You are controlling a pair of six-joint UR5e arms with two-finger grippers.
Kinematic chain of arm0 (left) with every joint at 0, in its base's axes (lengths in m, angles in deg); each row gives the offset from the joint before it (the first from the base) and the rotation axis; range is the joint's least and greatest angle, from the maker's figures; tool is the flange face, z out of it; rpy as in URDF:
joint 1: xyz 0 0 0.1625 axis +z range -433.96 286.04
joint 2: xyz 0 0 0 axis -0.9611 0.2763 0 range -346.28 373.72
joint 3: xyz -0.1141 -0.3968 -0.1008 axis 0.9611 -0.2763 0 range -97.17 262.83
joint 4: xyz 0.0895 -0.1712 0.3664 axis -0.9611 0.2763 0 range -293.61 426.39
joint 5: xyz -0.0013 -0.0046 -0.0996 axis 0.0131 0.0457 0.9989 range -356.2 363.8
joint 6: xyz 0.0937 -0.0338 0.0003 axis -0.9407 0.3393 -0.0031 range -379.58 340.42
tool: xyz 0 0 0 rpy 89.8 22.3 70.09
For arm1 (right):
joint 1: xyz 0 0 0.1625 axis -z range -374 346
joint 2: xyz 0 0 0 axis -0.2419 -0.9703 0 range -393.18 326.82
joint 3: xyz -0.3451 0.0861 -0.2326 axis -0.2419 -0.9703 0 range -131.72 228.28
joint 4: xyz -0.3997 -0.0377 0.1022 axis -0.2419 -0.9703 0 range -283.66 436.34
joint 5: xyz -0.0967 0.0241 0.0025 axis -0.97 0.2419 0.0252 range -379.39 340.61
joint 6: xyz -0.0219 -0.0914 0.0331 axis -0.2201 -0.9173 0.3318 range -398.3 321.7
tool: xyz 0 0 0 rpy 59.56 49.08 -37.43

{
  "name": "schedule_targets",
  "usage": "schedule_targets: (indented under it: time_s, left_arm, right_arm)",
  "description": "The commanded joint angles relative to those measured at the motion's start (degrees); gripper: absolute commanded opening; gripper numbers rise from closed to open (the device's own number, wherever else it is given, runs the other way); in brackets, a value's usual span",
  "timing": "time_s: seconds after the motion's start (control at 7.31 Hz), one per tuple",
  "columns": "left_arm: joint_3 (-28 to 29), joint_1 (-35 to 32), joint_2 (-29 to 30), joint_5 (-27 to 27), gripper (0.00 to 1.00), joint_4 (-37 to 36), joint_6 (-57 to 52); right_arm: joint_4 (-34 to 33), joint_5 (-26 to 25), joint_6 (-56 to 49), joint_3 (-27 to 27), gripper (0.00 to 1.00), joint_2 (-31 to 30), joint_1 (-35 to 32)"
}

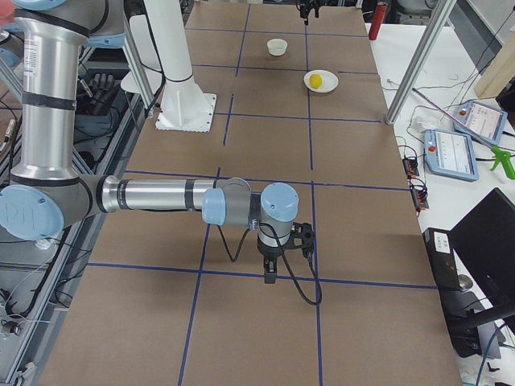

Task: Move lemon from plate to bowl
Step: 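Move the left gripper over the yellow lemon on the white plate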

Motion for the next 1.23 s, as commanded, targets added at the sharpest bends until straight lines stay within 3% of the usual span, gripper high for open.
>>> schedule_targets:
  time_s: [0.0, 0.27, 0.55, 0.82, 1.09]
  left_arm:
    - [5.0, 6.2, 6.6, -0.2, 1.0, 0.6, -0.5]
    - [9.7, 10.6, 10.3, -1.8, 1.0, 2.8, -1.6]
    - [16.0, 13.0, 11.6, -4.6, 0.99, 11.5, -2.5]
    - [23.0, 15.5, 17.4, -5.5, 0.99, 13.6, -2.5]
    - [24.8, 15.8, 18.6, -6.2, 0.99, 14.3, -4.8]
  right_arm:
    - [0.0, 0.0, 0.0, 0.0, 1.0, 0.0, 0.0]
    - [0.0, 0.0, 0.0, 0.0, 1.0, 0.0, 0.0]
    - [0.0, 0.0, 0.0, 0.0, 1.0, 0.0, 0.0]
    - [0.0, 0.0, 0.0, 0.0, 1.0, 0.0, 0.0]
    - [0.0, 0.0, 0.0, 0.0, 1.0, 0.0, 0.0]
